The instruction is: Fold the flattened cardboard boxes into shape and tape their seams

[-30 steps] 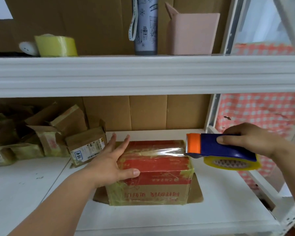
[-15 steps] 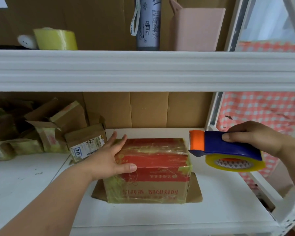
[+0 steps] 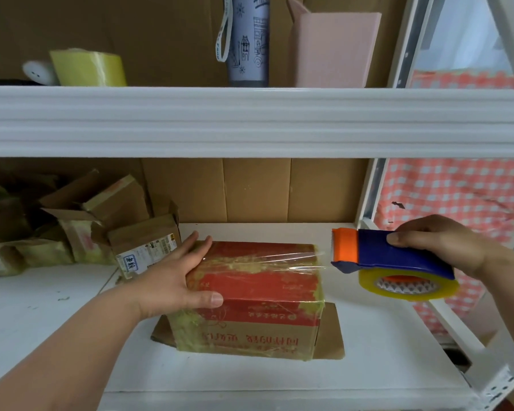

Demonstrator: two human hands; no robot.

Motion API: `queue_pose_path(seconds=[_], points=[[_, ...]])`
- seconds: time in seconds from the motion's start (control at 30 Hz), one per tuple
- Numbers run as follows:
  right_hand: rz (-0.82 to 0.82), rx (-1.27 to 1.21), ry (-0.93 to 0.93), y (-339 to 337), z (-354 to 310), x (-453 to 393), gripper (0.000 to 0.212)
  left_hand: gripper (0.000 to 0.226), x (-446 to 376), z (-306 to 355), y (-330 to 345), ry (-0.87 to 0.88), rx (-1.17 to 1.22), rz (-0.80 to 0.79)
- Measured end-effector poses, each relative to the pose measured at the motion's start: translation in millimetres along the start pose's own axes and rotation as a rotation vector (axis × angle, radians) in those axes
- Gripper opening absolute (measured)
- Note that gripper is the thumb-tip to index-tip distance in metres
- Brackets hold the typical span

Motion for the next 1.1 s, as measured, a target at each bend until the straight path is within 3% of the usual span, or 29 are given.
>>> queue_pose_path(seconds=[0.07,0.13,0.23,0.47,0.6,0.7,0.77,0.87,1.03,1.1], points=[[-0.021,0.015,0.022,6,2,-3,0.037,0.128,3,0,0,-0.015,-0.026,0.005],[-0.054,0.033,0.048,12,7,-5,0.031,0.128,4,2,0,-0.025,-0.058,0.006],[-0.1,0.023,0.064,18,15,-5,0.04,0.132,5,4,-2,-0.043,-0.107,0.002],[-0.034,0.02,0.005,0,14,-13,0.035,0.136,2,8,0,-0.089,-0.083,-0.045],[-0.094,0.083,0.075,15,27,-20,0.035,0.138,2,16,-4,-0.16,-0.373,-0.061],[-0.115,0.083,0.098,24,36,-21,0.033,0.12,2,46,-7,-0.097,-0.568,0.08],[-0.115,0.076,0.091,26,38,-20,0.032,0.105,-2,71,3,0.01,-0.579,0.12],[-0.115,0.084,0.083,30,41,-18,0.033,0.105,-11,77,28,0.065,-0.591,0.008],[-0.109,0.015,0.087,43,54,-10,0.034,0.124,-10,76,26,0.007,-0.584,-0.122],[-0.081,-0.017,0.065,44,56,-4,0.048,0.122,-11,94,26,-0.001,-0.578,-0.1]])
Point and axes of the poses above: each hand's wrist, its own x-axis away from the middle knuckle, its own y-axis out of the palm, z = x × y, the point moved 6 cm from there along -x, towards the middle knuckle, and after that the axes turned 2 degrees about z, right-handed, at the moved point
